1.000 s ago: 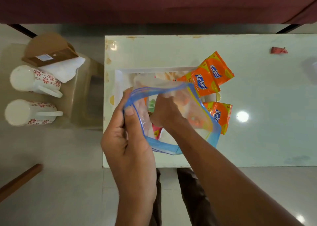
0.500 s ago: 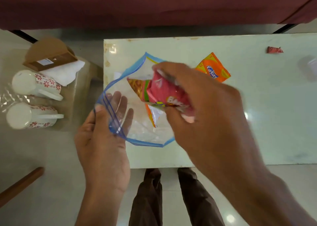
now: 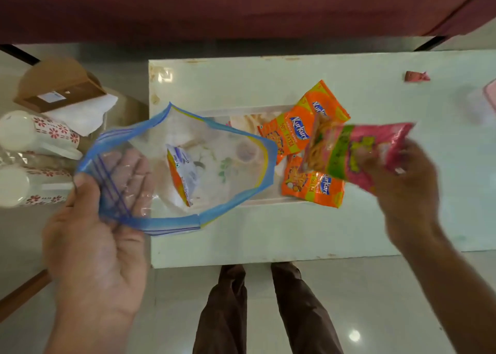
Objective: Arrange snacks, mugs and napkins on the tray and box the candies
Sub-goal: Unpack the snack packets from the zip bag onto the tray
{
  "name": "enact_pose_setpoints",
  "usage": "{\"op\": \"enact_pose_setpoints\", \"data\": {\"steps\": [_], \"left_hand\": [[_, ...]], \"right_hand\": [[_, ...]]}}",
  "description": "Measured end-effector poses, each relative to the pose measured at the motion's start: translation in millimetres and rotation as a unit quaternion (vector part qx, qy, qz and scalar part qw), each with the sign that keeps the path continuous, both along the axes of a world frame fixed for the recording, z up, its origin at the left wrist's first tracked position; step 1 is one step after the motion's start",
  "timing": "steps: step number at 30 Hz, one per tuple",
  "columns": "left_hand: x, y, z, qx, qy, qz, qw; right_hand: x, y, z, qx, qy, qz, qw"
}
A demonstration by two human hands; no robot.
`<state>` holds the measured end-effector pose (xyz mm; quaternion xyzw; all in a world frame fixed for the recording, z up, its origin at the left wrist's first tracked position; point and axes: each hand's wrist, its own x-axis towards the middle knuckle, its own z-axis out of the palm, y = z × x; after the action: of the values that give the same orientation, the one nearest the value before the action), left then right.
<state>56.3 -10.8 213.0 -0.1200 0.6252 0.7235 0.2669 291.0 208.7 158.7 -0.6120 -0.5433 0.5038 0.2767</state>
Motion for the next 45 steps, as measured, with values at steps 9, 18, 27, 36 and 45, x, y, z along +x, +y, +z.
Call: {"op": "enact_pose_setpoints", "data": {"steps": [9,18,27,36,45], "left_hand": [[-7.2,-7.9,-11.3,-0.001,0.017,-0.012,1.0],[-0.6,-2.0,-11.8,-0.012,0.005,-0.013,1.0],[9.2,3.3,-3.3,-0.021,-0.002,0.0,1.0],[29.6,18.9,10.1,-0.036,0.009,0.021,0.999],[67.7,27.4,22.6,-0.04,0.063,0.003,0.997]], "right_hand": [[-18.1,-39.8,-96.5,-0.111,-0.094,0.059,0.988],[-22.1,-41.5,-121.5,-0.089,-0.141,0.049,0.985],[-33.4,-31.7,-30.9,0.065,-0.121,0.035,0.99],[-143.0,-66.7,70.2,0.165,-0.086,0.453,0.872],[-190.8,-85.4,-21.1,0.007,-0.322,0.557,0.765]]}}
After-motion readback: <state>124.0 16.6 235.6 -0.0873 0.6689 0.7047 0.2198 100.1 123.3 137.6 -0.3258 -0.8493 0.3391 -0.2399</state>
